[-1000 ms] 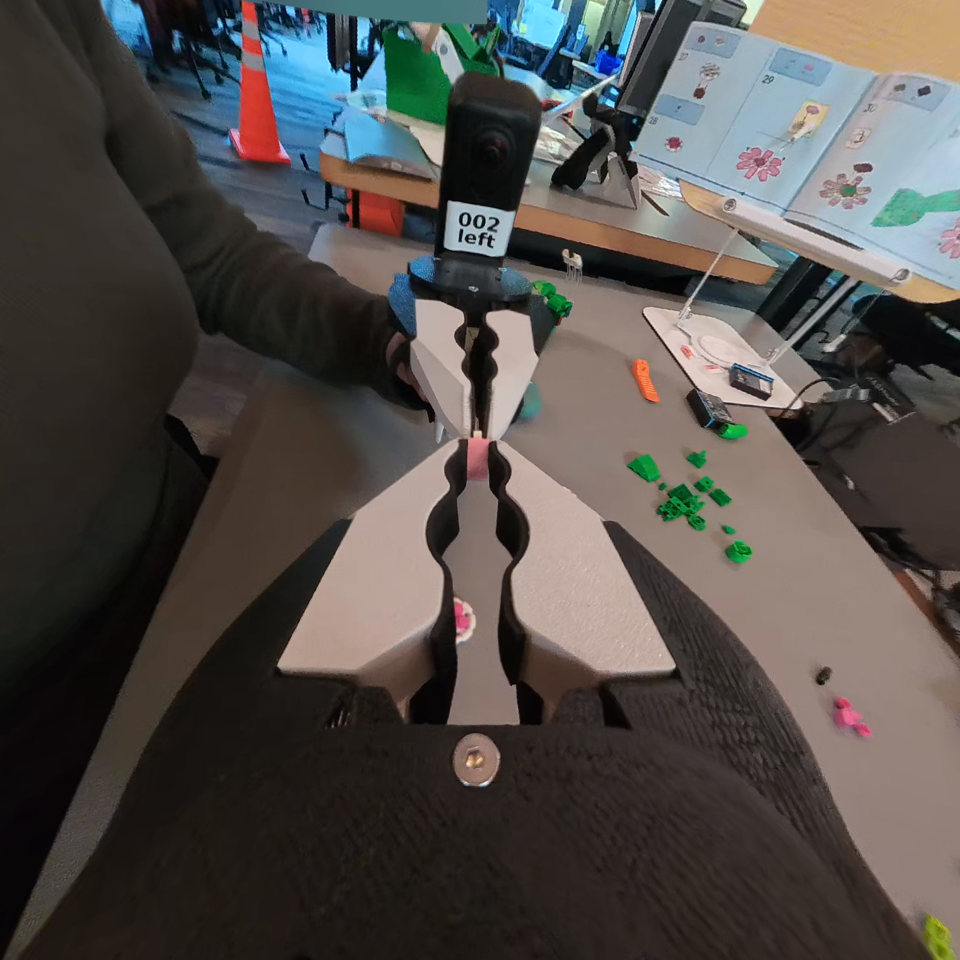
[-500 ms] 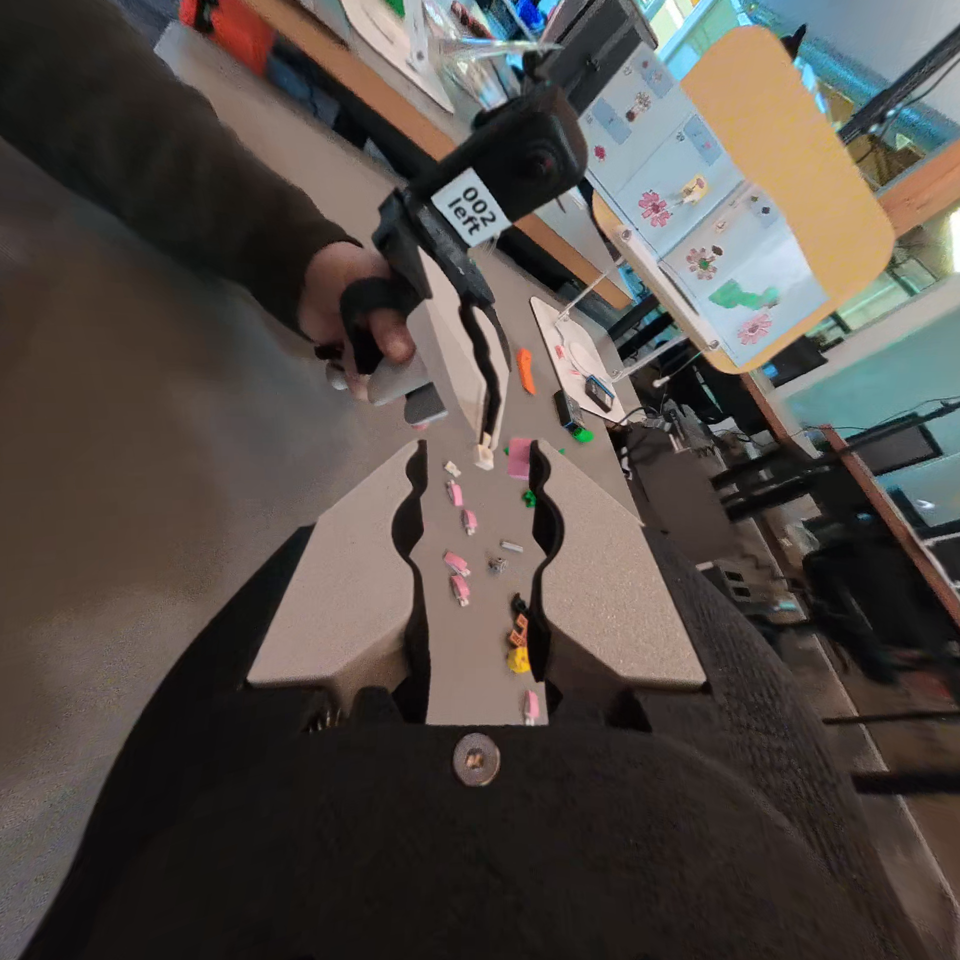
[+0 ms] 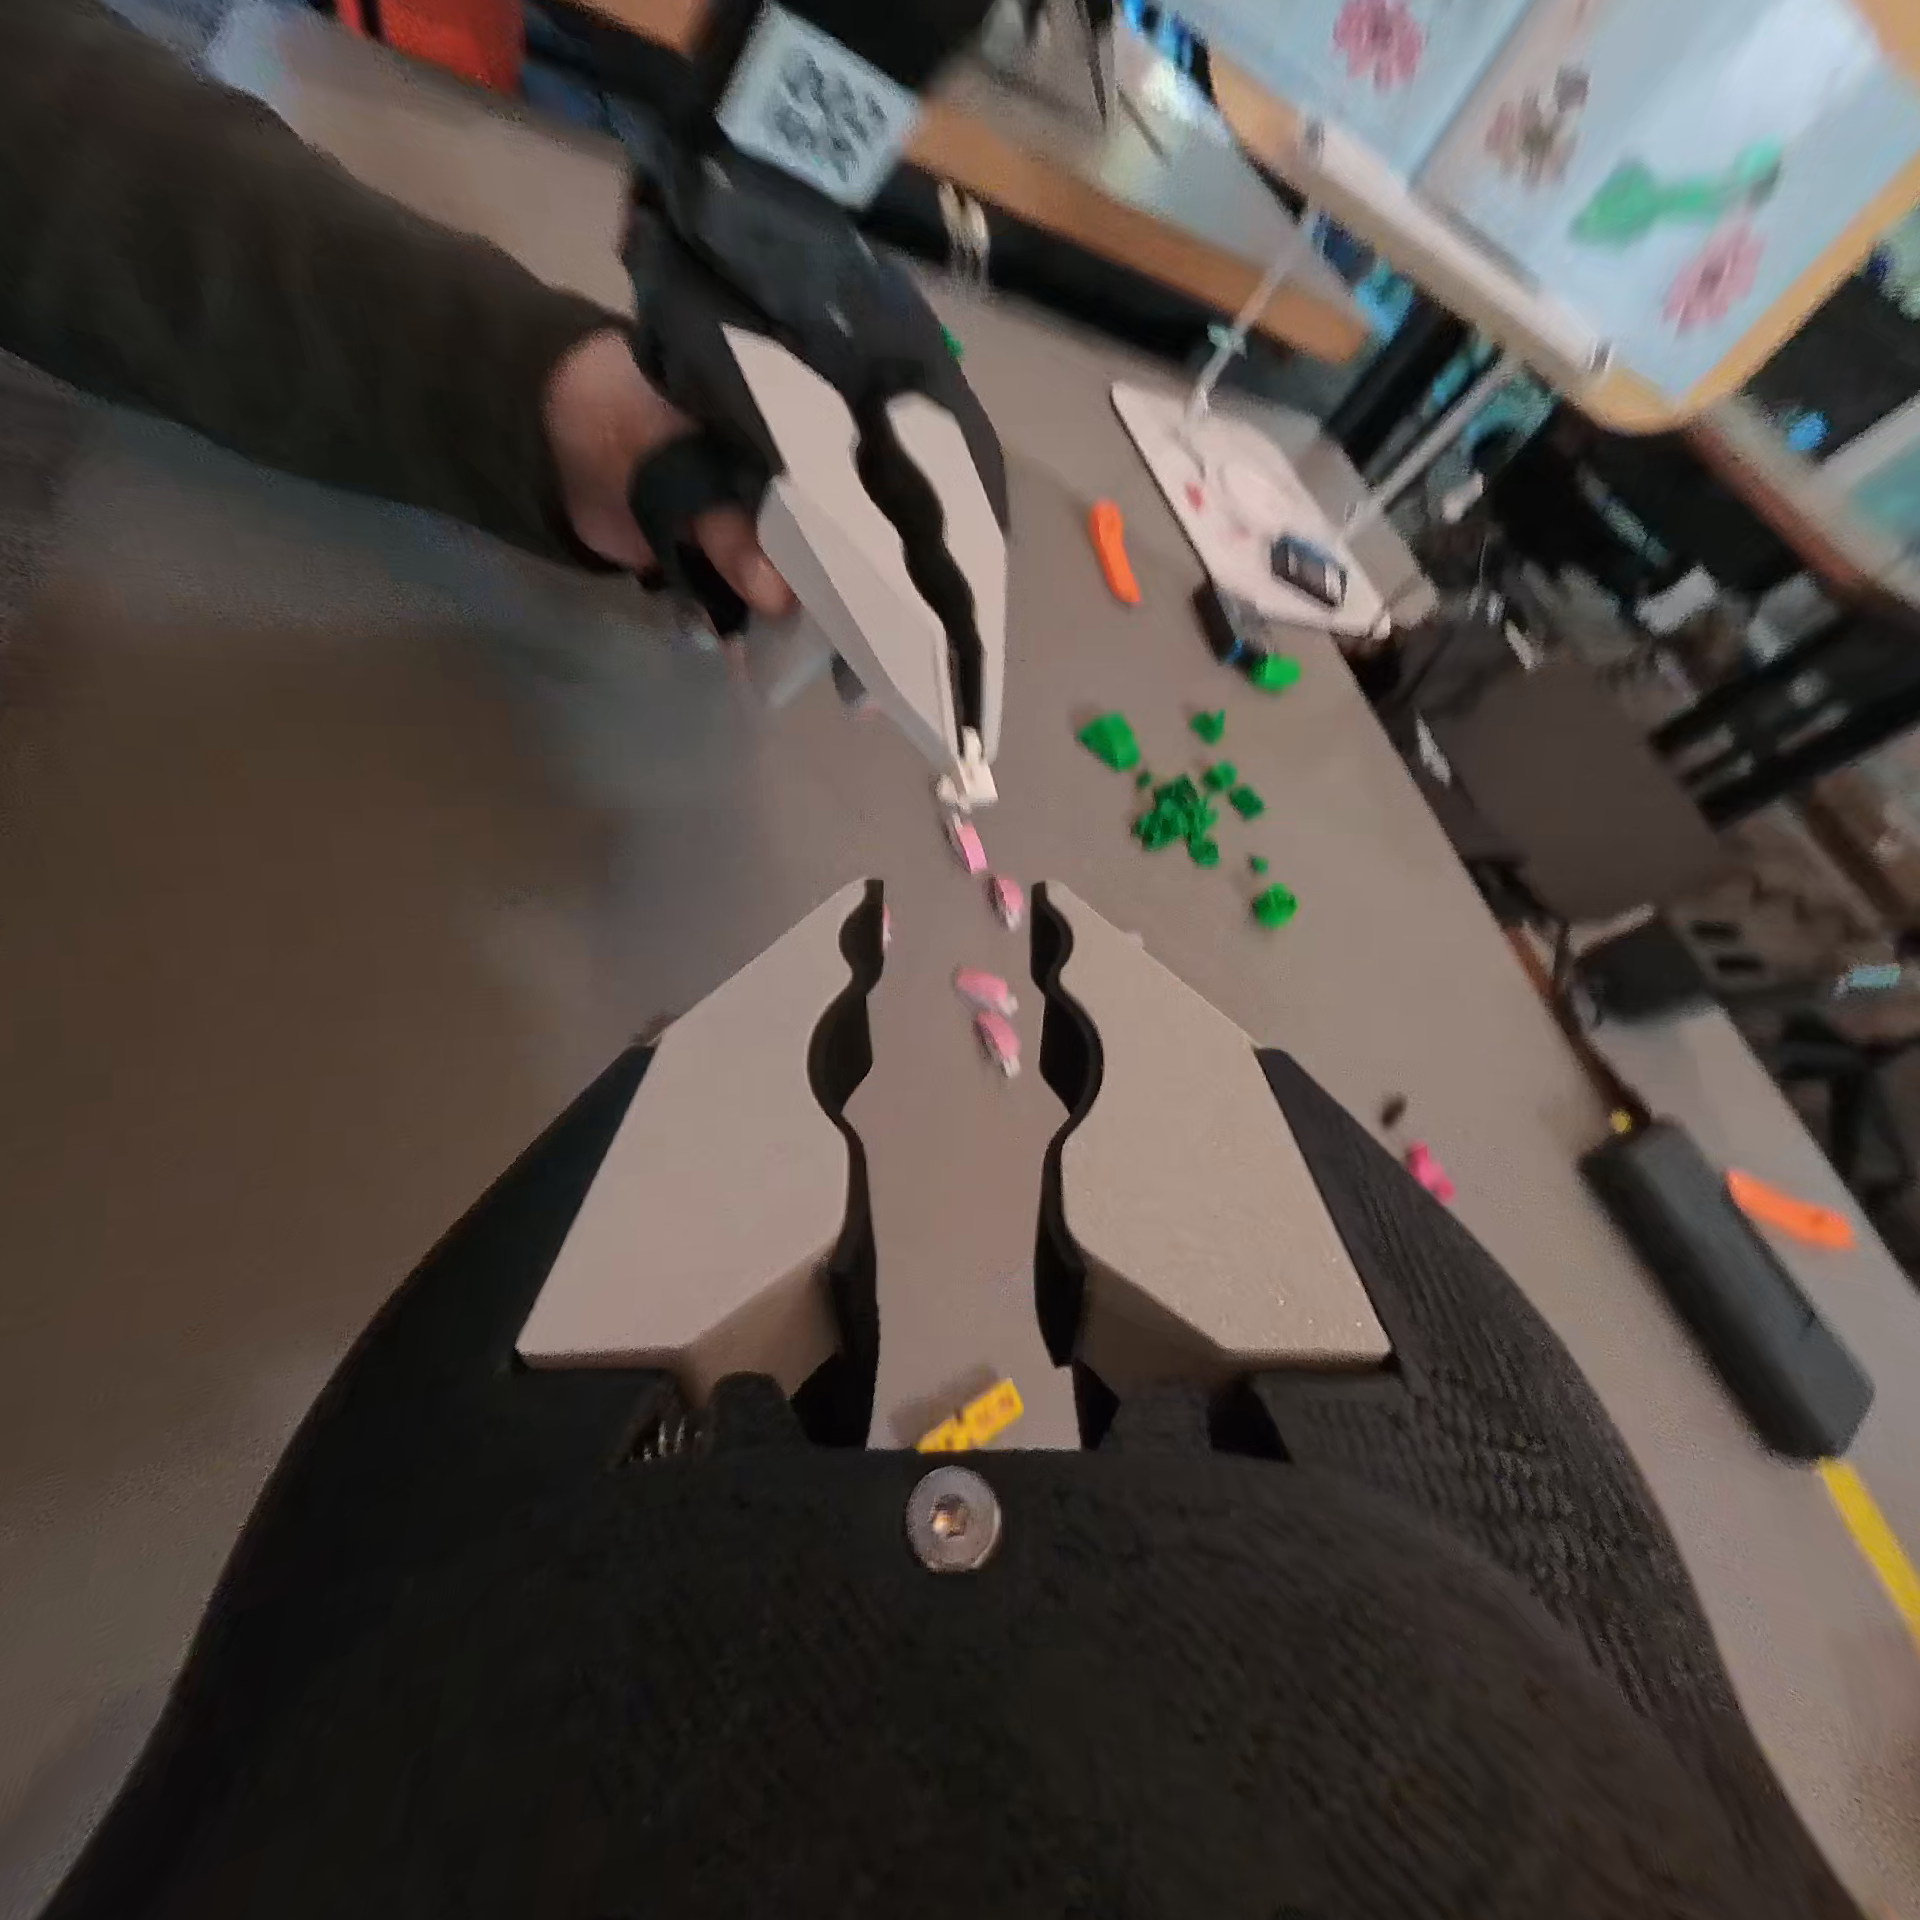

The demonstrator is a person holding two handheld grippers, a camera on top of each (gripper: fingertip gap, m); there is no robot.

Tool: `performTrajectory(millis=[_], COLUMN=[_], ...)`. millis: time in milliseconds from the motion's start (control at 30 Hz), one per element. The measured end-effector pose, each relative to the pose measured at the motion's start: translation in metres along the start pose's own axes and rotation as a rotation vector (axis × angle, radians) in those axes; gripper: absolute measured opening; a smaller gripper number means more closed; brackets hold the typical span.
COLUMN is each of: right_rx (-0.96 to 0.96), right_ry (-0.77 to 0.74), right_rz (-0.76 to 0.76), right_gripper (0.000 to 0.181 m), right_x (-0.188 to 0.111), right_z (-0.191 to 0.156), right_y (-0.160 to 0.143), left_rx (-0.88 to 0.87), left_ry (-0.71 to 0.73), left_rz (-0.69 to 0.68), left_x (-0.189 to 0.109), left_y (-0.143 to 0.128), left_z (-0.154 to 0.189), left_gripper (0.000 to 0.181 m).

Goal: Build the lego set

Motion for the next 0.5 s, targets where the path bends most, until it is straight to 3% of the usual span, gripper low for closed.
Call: performTrajectory(millis=[133,267,500], right_rx=[0.115,0.351,0.451], right_ry=[-0.095,-0.089,-0.067], right_rz=[-0.170,-0.350,-0.418], right_gripper=[0.025,0.027,0.030], right_x=[-0.003,-0.005,0.008], right_z=[0.023,0.033,0.031], right_y=[-0.038,-0.081,-0.118], left_rx=[0.017,0.058,0.060], left_ry=[0.110,0.158,0.107], left_rz=[-0.010,-0.031,-0.049], left_x=[-0.002,-0.002,0.003], left_y=[-0.003,-0.004,-0.008], left_z=[-0.010,-0.012,-0.007], left_gripper=[0.000,0.000,0.000])
Point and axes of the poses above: each gripper's, where its closed fingertips meet, x out along the fingers, y out of its top, z = x × y across the jaws, the point moved 6 cm from there along -x, back along the fingers, and after that the axes turned 3 degrees about -x, right-handed, at the moved point
